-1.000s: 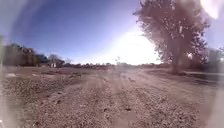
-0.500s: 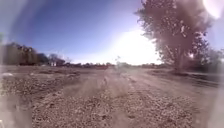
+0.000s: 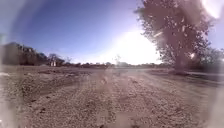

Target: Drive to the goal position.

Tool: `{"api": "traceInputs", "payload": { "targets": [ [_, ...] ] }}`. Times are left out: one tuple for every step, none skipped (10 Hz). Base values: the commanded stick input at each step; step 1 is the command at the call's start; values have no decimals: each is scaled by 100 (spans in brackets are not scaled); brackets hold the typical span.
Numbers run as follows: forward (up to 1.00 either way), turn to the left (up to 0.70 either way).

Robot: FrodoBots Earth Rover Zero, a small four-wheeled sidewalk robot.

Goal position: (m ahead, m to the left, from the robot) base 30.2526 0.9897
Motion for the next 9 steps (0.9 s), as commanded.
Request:
{"api": "traceInputs", "payload": {
  "targets": [
    [50, 0],
    [50, 0],
    [50, 0],
    [50, 0],
    [50, 0],
    [50, 0],
    [50, 0],
    [50, 0],
    [50, 0]
  ]
}}
